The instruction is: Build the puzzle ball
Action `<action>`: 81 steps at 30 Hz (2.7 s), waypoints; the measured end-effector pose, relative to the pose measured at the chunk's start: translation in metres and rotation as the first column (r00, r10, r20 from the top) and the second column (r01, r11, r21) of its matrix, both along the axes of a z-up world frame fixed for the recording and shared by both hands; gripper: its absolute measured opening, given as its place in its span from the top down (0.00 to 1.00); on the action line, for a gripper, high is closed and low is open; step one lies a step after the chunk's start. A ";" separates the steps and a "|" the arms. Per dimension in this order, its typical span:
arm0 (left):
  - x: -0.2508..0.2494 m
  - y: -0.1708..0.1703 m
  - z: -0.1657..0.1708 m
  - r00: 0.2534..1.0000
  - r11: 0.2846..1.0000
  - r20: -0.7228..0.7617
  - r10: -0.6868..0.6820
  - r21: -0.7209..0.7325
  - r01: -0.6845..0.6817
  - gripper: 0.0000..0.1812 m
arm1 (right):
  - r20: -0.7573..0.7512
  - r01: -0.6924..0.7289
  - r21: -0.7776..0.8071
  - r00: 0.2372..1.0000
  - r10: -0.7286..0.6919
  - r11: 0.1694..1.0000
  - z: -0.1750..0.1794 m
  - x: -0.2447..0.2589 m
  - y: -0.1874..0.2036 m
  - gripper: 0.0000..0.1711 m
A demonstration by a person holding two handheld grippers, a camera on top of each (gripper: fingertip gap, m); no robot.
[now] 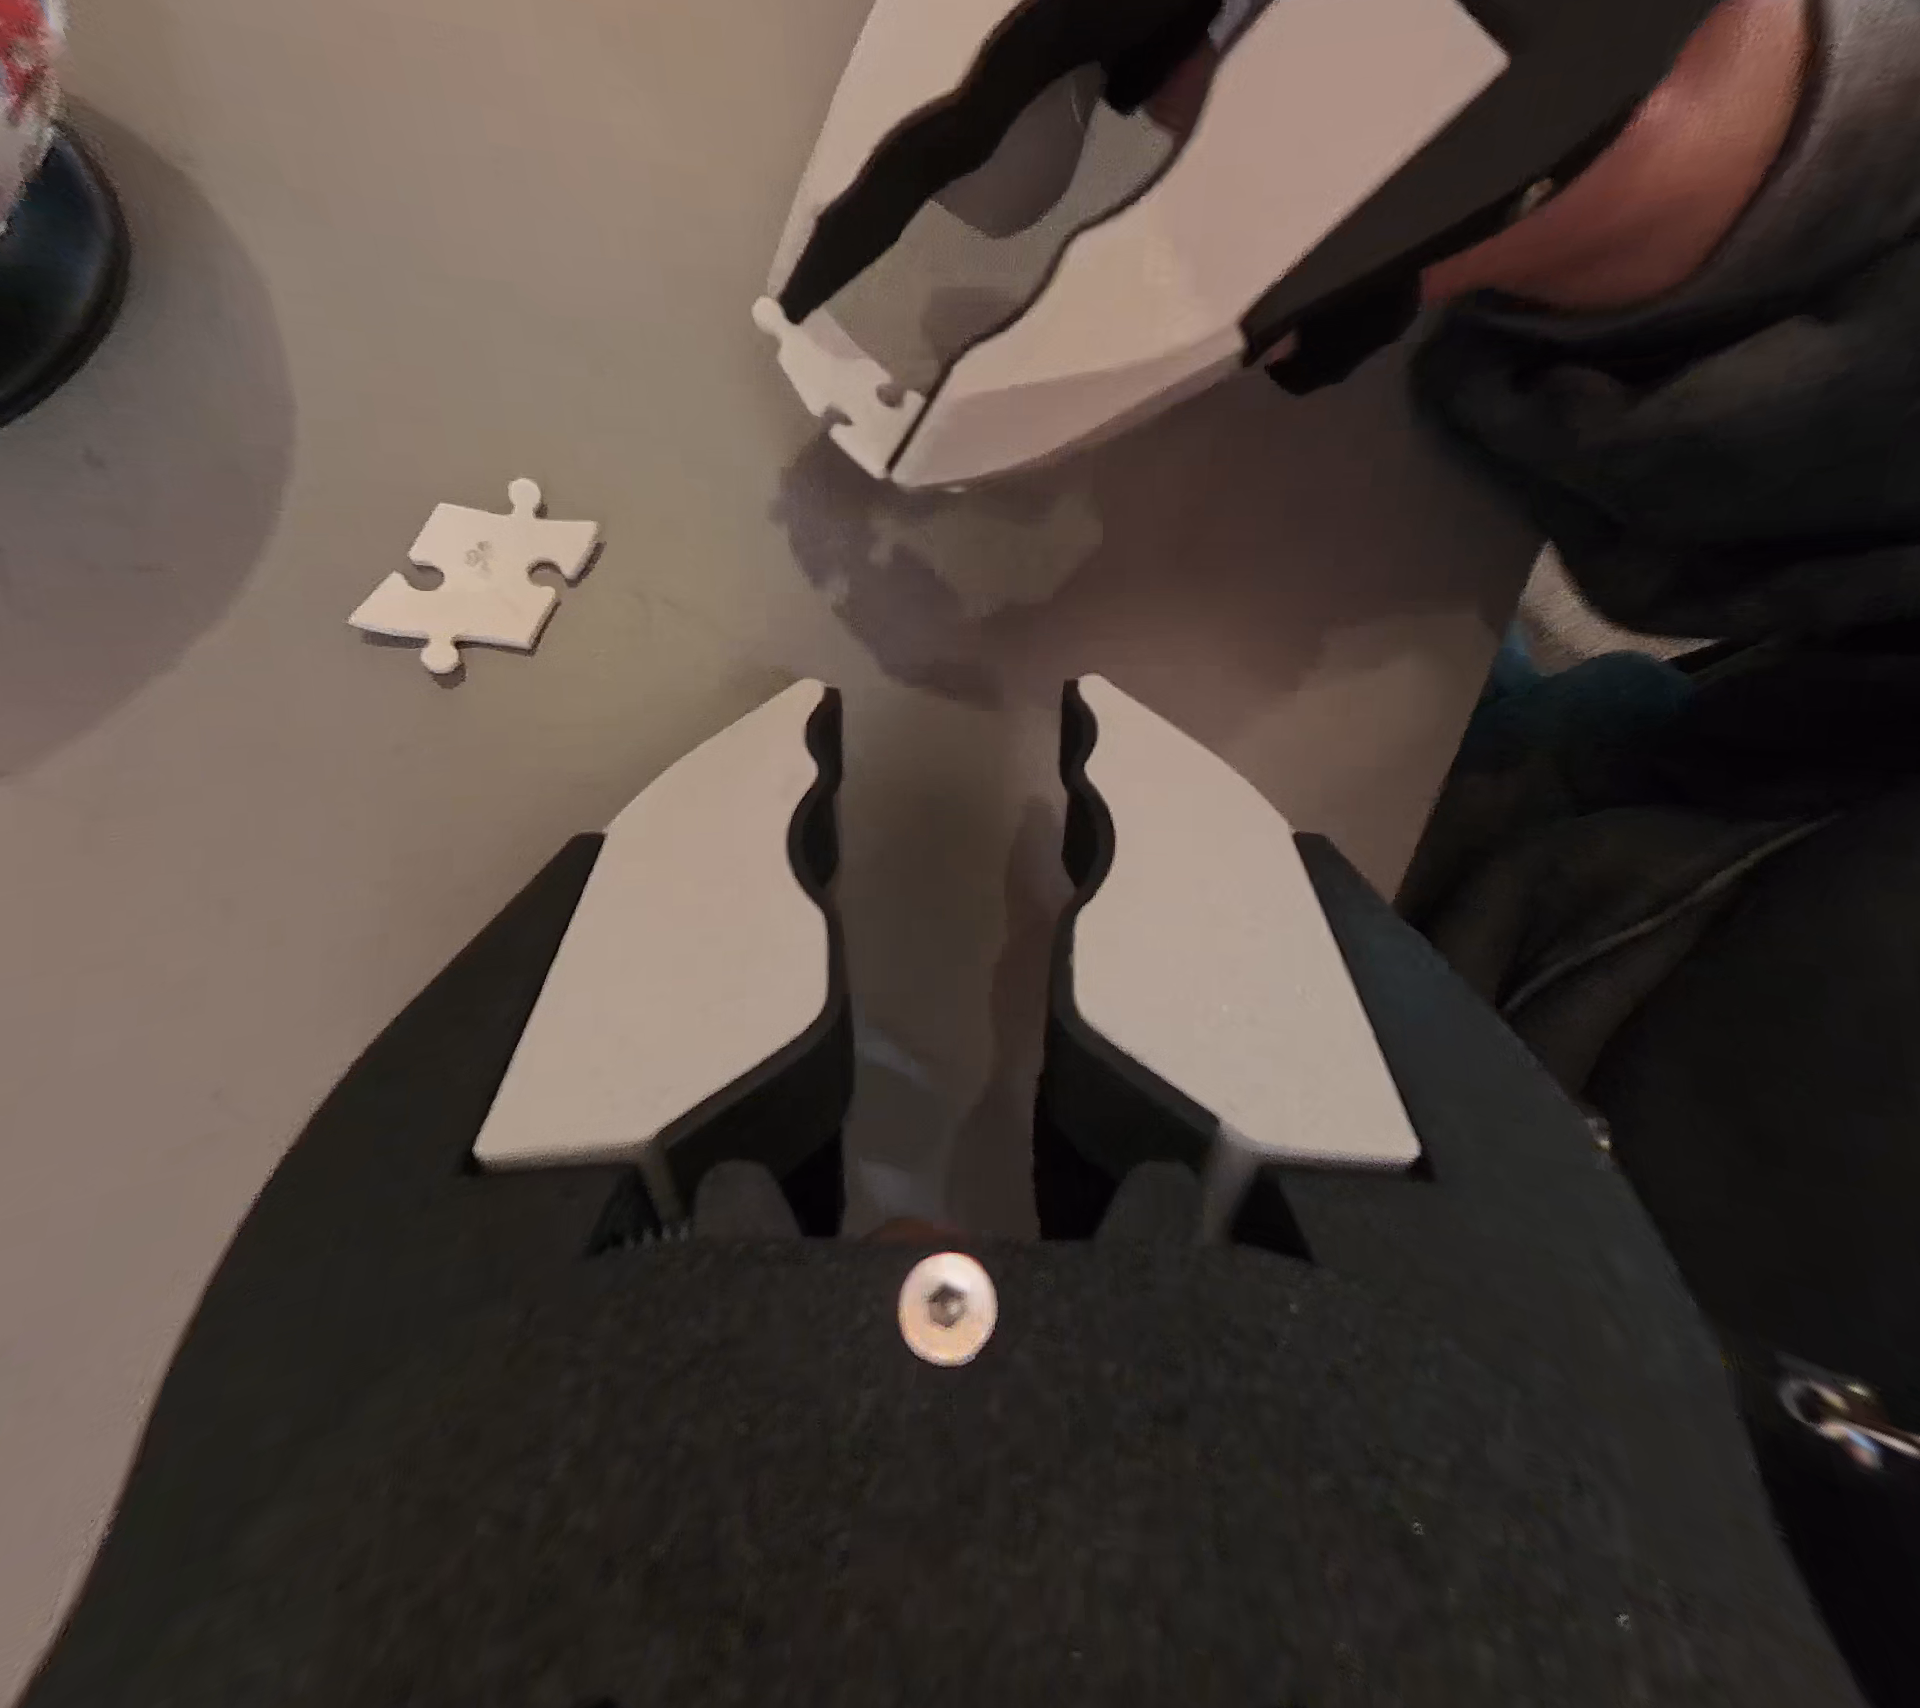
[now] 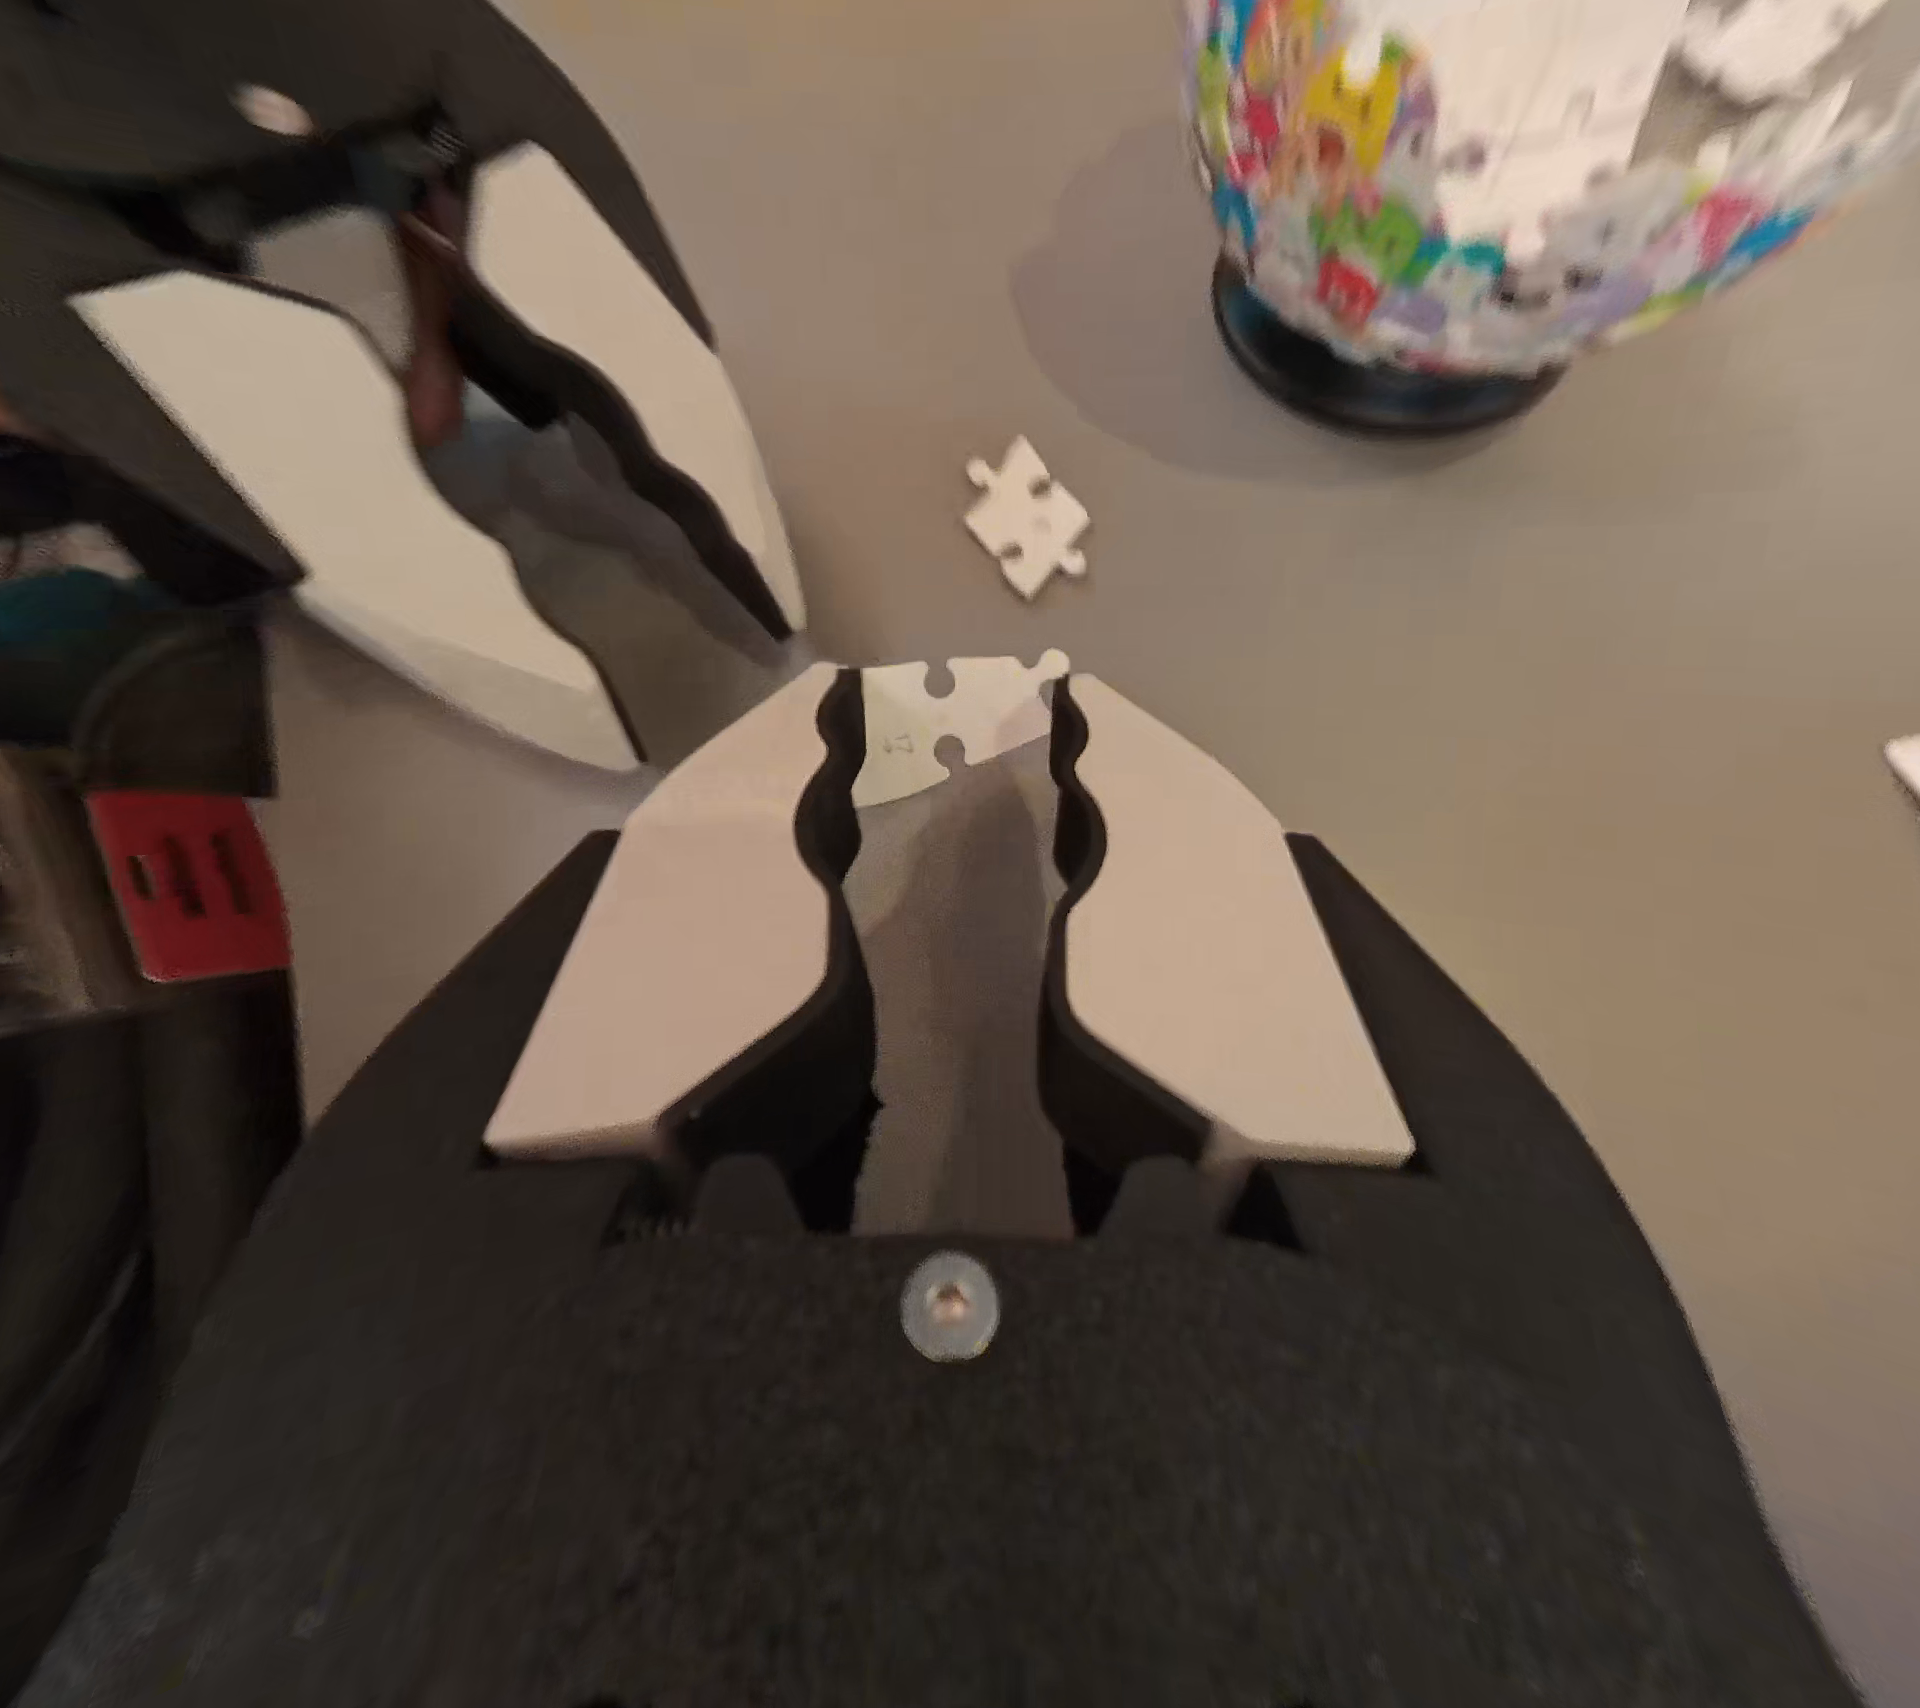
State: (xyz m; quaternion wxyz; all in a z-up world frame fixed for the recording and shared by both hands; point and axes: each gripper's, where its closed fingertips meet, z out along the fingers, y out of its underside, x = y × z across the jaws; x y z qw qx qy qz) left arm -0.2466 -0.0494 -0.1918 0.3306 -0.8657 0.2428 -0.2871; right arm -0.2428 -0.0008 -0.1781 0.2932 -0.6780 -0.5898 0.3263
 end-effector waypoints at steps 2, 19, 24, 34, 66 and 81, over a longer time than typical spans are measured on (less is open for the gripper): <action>0.002 0.000 0.018 0.986 1.000 0.169 0.003 -0.025 0.002 0.79 | -0.092 -0.034 0.034 0.995 0.037 0.999 0.018 -0.006 -0.009 0.80; -0.001 -0.011 0.071 0.637 0.958 0.770 0.011 -0.191 0.214 0.85 | -0.260 -0.187 0.226 0.934 0.244 0.956 0.049 -0.024 -0.052 0.79; 0.004 -0.014 0.064 0.685 0.955 0.728 -0.009 -0.197 0.222 0.97 | -0.263 -0.226 0.303 0.914 0.309 0.926 0.051 -0.024 -0.062 0.78; -0.011 -0.016 0.025 0.918 0.964 0.390 -0.069 -0.210 0.162 0.99 | -0.296 -0.240 0.085 0.921 0.255 0.967 0.060 -0.022 -0.051 0.86; -0.007 -0.028 0.031 0.924 0.965 0.344 -0.170 -0.133 0.227 0.89 | -0.303 -0.278 -0.269 0.933 0.193 0.922 0.044 -0.021 -0.055 0.99; -0.077 0.027 0.063 0.975 0.998 0.223 -0.001 0.059 -0.012 0.86 | -0.164 -0.110 0.027 0.980 0.113 0.994 0.105 -0.034 0.038 0.99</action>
